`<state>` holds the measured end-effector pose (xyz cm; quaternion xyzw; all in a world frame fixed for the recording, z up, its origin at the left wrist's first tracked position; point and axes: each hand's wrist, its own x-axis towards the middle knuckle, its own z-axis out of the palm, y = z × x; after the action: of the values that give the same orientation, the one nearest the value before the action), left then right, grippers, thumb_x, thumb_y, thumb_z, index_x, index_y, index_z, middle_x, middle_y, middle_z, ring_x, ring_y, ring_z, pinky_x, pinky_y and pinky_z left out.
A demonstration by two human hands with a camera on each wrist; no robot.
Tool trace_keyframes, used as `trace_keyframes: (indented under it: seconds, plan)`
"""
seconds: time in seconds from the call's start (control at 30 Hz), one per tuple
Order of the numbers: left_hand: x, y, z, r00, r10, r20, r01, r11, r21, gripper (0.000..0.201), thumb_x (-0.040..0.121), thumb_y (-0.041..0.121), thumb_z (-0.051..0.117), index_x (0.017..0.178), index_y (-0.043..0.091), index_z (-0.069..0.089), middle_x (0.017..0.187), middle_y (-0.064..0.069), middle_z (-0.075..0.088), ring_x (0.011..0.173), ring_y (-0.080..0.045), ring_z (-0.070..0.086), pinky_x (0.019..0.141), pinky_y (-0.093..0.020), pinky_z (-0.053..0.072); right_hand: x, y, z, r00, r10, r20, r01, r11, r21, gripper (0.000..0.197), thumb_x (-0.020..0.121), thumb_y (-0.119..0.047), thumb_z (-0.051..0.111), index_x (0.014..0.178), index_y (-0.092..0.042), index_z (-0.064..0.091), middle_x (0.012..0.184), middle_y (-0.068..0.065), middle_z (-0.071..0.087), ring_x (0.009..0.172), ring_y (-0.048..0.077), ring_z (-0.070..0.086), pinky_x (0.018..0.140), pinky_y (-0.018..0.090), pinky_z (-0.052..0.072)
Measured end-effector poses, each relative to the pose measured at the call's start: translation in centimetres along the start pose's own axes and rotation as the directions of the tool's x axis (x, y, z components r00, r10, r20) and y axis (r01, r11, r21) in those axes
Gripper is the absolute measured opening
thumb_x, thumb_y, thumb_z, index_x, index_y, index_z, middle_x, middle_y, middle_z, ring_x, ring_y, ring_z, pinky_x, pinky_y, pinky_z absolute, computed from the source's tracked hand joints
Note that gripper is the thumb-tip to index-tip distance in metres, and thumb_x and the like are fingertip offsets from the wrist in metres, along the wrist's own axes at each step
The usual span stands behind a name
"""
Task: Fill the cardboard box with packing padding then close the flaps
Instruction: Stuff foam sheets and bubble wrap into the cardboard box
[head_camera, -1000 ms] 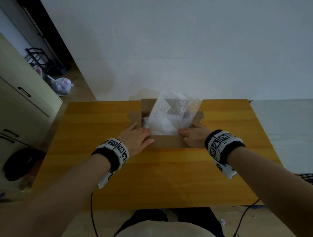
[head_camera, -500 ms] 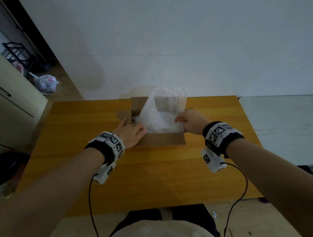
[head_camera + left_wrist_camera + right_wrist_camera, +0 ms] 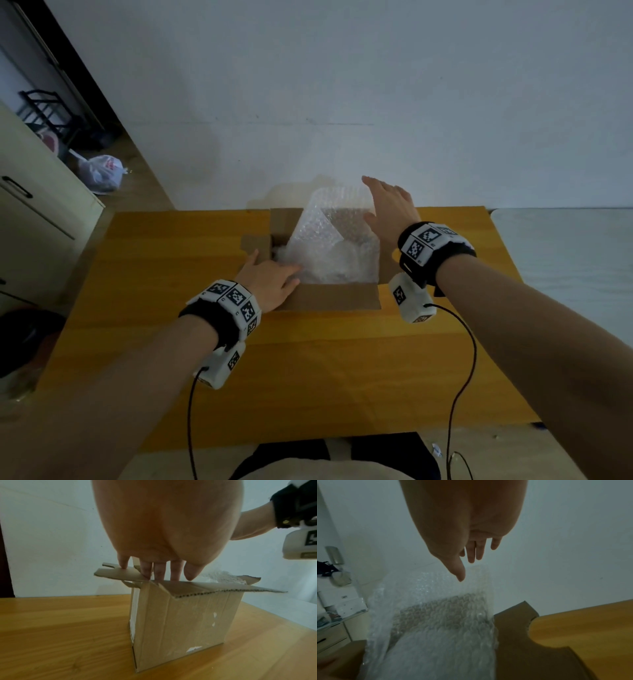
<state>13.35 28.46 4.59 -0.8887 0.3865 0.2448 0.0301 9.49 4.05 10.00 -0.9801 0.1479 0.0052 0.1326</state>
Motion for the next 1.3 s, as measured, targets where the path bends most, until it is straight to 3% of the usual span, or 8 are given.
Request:
trace_keyframes:
  seconds: [0.23, 0.37, 0.53, 0.63, 0.73, 0.97, 1.13, 1.3]
  plan:
    - [0.4, 0.5, -0.8, 1.0, -0.019, -0.021, 0.02, 0.999, 0.038, 0.045, 0.102, 0.041, 0.018, 0.141, 0.031, 0.037, 0.133, 0.003, 0.057, 0.123, -0.018, 0.05, 0.117, -0.052, -0.001, -0.2, 0.2, 1.3, 0.999, -0.012, -0.04, 0.011, 1.0, -0.024, 0.049, 0.091, -0.015, 0.052, 0.139, -0.014, 0.04, 0.131, 0.008, 0.049, 0.125, 0.027, 0.045, 0.109, 0.04, 0.029]
    - [0.6, 0.7, -0.9, 0.996, 0.024, -0.091, -0.017, 0.997, 0.077, 0.042, 0.102, 0.038, 0.022, 0.143, 0.03, 0.027, 0.086, 0.005, 0.068, 0.094, -0.019, 0.062, 0.117, -0.051, 0.005, -0.6, 0.6, 1.7, 0.998, -0.038, -0.051, 0.036, 0.998, -0.047, 0.031, 0.091, -0.016, 0.053, 0.123, -0.015, 0.056, 0.138, 0.005, 0.043, 0.128, 0.025, 0.041, 0.107, 0.038, 0.03]
    - [1.1, 0.9, -1.2, 0.997, 0.049, -0.054, -0.042, 0.991, 0.126, 0.046, 0.102, 0.039, 0.021, 0.147, 0.029, 0.023, 0.14, -0.003, 0.048, 0.13, -0.023, 0.041, 0.114, -0.05, 0.018, -0.6, 0.6, 1.7, 1.0, 0.002, 0.017, -0.004, 0.996, 0.092, 0.037, 0.093, -0.014, 0.049, 0.13, -0.015, 0.049, 0.125, 0.006, 0.06, 0.114, 0.027, 0.057, 0.097, 0.038, 0.044]
    - [1.5, 1.1, -1.5, 0.992, 0.101, -0.076, -0.093, 0.99, 0.105, 0.046, 0.102, 0.036, 0.023, 0.147, 0.023, 0.026, 0.145, -0.003, 0.039, 0.127, -0.023, 0.043, 0.101, -0.04, 0.039, -0.8, 0.4, 1.7, 0.999, -0.033, 0.038, 0.029, 0.996, 0.085, 0.03, 0.094, -0.013, 0.045, 0.117, -0.014, 0.064, 0.122, 0.006, 0.06, 0.109, 0.028, 0.059, 0.086, 0.033, 0.046]
    - [1.7, 0.8, -1.3, 0.993, 0.089, -0.076, -0.089, 0.996, 0.004, 0.045, 0.102, 0.036, 0.025, 0.145, 0.025, 0.03, 0.141, -0.002, 0.047, 0.116, -0.023, 0.054, 0.091, -0.039, 0.048, -2.0, 0.0, 2.3, 0.984, -0.135, 0.117, 0.129, 0.99, 0.058, 0.03, 0.096, -0.013, 0.044, 0.114, -0.015, 0.068, 0.134, -0.001, 0.057, 0.118, 0.025, 0.056, 0.096, 0.033, 0.045]
    - [2.0, -0.1, -1.4, 0.995, 0.079, -0.055, -0.086, 0.989, -0.123, 0.041, 0.102, 0.031, 0.029, 0.143, 0.029, 0.032, 0.136, -0.003, 0.053, 0.112, -0.022, 0.057, 0.091, -0.036, 0.049, -3.9, 0.1, 4.0, 0.947, -0.165, 0.277, 0.188, 0.98, -0.061, 0.039, 0.097, -0.011, 0.037, 0.132, -0.022, 0.053, 0.149, -0.007, 0.04, 0.13, 0.023, 0.048, 0.105, 0.037, 0.042]
    - [1.9, -0.1, -1.5, 0.996, 0.076, -0.051, -0.081, 0.99, -0.113, 0.042, 0.101, 0.028, 0.033, 0.143, 0.027, 0.033, 0.133, -0.005, 0.054, 0.111, -0.024, 0.057, 0.089, -0.039, 0.05, -4.9, -0.2, 5.2, 0.921, -0.177, 0.347, 0.219, 0.972, -0.085, 0.055, 0.097, -0.018, 0.037, 0.147, -0.005, 0.019, 0.154, 0.014, 0.027, 0.142, 0.025, 0.028, 0.118, 0.031, 0.017]
    - [1.6, 0.6, -2.2, 0.905, 0.09, -0.416, -0.118, 0.992, -0.042, 0.019, 0.097, 0.026, 0.047, 0.11, 0.015, 0.054, 0.099, -0.004, 0.064, 0.069, -0.017, 0.057, 0.053, -0.025, 0.046, -5.6, -0.5, 5.5, 0.915, -0.196, 0.353, 0.232, 0.971, -0.062, 0.056, 0.099, -0.019, 0.033, 0.148, -0.006, 0.011, 0.156, 0.013, 0.021, 0.145, 0.021, 0.021, 0.119, 0.027, 0.008]
